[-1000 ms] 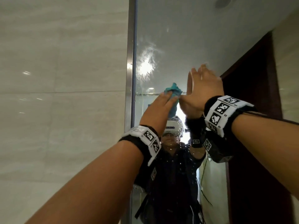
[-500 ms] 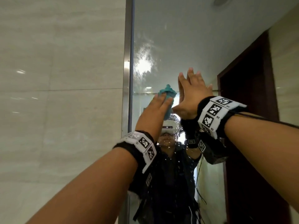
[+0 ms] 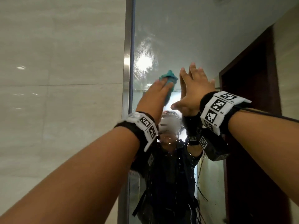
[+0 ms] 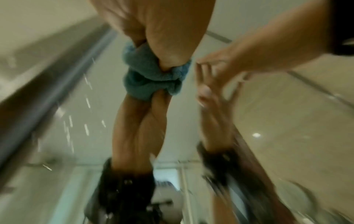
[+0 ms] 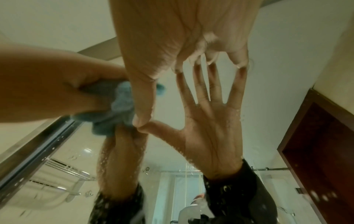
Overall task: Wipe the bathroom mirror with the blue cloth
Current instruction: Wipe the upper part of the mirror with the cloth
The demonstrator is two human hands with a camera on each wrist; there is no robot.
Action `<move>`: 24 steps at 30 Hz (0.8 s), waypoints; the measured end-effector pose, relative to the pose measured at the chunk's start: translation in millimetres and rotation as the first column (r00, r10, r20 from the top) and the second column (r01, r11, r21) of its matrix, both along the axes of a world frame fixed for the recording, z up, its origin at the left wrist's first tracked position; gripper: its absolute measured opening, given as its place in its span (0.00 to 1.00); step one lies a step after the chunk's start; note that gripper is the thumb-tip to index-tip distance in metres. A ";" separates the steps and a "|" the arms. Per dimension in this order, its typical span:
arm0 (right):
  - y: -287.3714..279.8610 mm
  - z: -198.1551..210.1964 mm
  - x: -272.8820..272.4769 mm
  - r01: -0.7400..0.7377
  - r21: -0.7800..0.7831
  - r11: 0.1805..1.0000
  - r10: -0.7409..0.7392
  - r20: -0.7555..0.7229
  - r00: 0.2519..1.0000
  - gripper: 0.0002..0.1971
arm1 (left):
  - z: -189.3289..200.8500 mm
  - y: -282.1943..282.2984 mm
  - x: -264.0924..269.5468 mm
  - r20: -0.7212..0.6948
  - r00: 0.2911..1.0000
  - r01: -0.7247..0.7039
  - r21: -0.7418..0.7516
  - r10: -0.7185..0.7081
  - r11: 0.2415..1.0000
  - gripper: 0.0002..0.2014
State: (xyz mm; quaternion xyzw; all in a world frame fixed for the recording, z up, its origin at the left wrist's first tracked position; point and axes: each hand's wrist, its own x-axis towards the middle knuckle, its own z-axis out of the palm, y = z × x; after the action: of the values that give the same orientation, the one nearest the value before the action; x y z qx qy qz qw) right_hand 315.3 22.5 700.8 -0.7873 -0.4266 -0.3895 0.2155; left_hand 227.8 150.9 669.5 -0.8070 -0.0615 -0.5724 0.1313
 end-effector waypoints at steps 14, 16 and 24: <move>0.6 -0.3 -0.1 0.002 -0.002 1.000 -0.002 -0.003 1.000 0.62 | -19.8 -6.5 -9.5 -0.008 0.997 -0.073 0.049 0.073 0.996 0.29; 1.9 -1.0 0.6 0.009 -0.003 1.000 -0.009 0.006 1.000 0.63 | 14.1 -3.8 -19.7 0.088 0.992 -0.090 -0.047 0.094 0.995 0.26; -2.0 1.0 -2.4 -0.045 -0.010 0.999 0.045 -0.019 0.999 0.55 | -24.3 -19.3 26.7 -0.011 0.998 0.062 -0.037 -0.062 0.997 0.32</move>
State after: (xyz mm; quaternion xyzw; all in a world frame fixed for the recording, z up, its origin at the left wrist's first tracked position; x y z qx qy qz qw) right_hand 312.9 20.5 701.7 -0.7823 -0.4444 -0.3747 0.2241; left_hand 254.5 131.6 645.2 -0.8142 -0.0461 -0.5702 0.0991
